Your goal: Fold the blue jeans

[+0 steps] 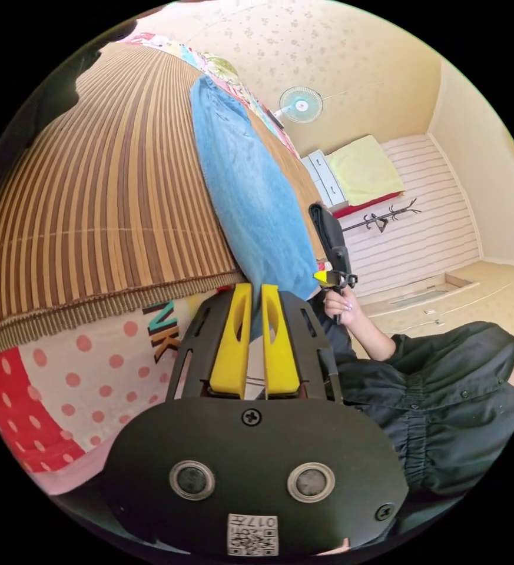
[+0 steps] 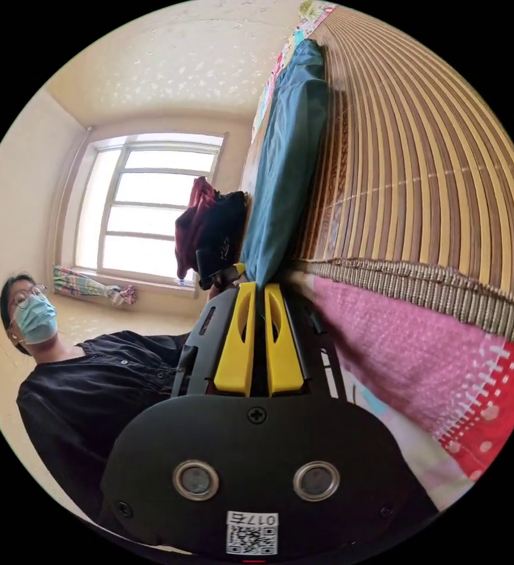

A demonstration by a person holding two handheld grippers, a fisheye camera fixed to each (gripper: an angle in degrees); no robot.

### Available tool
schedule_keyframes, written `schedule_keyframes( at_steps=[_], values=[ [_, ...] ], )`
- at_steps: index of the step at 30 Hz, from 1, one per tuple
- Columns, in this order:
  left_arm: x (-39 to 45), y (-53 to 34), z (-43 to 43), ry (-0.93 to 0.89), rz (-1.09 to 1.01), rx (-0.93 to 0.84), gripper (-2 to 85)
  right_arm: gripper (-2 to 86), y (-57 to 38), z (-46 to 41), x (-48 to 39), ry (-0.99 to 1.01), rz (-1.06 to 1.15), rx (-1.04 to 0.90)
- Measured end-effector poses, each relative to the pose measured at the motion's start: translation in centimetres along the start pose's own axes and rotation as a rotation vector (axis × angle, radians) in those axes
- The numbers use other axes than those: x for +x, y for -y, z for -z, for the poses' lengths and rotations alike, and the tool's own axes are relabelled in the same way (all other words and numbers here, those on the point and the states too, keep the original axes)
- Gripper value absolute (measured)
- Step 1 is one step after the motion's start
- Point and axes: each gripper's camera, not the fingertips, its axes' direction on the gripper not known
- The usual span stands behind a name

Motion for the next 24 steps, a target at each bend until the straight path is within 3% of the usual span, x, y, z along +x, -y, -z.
schedule_keyframes(
  at_steps=[6,24],
  values=[
    [3.1,-1.5,4.6,-0.317,-0.097,0.18,1.0,2.5,-2.1,4.4,-2.0,0.324,0.068,0.121],
    [33.8,2.8,22.5,-0.361,-0.709,0.456,-0.2,2.0,-2.0,12.4,-40.2,0.156,0.851,0.113]
  ],
)
